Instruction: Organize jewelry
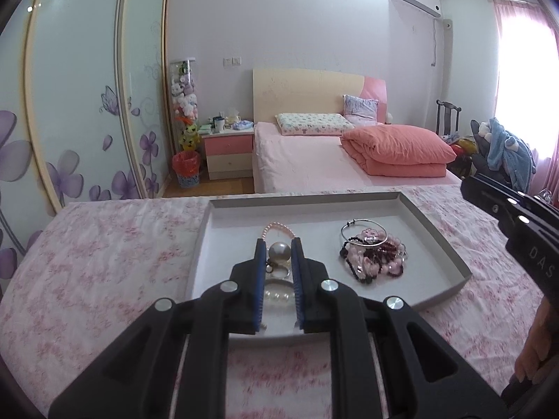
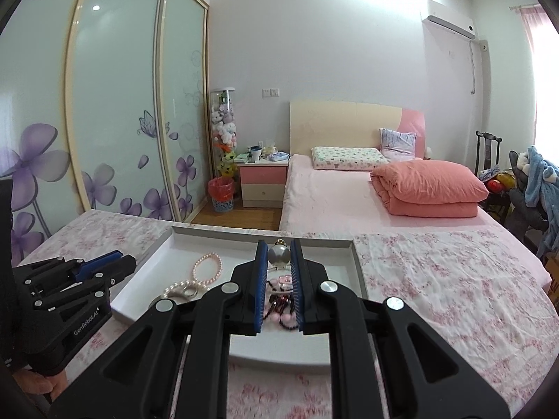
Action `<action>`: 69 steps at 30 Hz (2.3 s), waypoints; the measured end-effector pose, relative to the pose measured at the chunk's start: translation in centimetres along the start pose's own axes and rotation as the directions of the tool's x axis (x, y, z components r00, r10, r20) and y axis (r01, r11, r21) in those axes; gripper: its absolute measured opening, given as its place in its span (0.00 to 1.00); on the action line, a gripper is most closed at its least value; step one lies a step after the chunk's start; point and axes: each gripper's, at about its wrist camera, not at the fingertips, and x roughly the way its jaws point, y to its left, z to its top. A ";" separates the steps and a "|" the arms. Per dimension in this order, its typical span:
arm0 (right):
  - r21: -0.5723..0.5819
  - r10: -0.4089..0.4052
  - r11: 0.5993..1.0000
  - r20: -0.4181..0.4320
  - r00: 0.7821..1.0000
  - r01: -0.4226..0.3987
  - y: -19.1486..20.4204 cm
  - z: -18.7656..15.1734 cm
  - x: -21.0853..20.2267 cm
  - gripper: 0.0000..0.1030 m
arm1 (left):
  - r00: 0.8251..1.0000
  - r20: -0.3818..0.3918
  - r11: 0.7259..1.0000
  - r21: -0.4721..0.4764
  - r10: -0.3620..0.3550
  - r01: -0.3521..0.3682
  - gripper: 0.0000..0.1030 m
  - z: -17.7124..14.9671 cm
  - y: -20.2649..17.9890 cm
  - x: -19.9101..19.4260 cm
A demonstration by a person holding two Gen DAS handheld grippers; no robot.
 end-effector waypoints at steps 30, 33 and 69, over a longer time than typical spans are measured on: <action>0.151 0.063 0.988 -0.148 0.987 -0.040 -2.8 -1.5 1.1 0.60 | 0.997 -0.062 0.992 -0.126 -0.037 0.029 0.53 -0.9 5.0 -0.2; 0.140 0.064 0.989 -0.149 0.987 -0.043 -2.4 -1.9 -0.8 0.66 | 0.998 -0.053 0.992 -0.124 -0.040 0.033 0.59 -1.7 5.4 -2.1; 0.079 -0.010 0.997 -0.001 1.000 0.010 0.7 -7.3 -12.3 0.98 | 0.992 0.125 0.999 -0.031 0.031 -0.027 0.96 -8.3 2.7 -14.8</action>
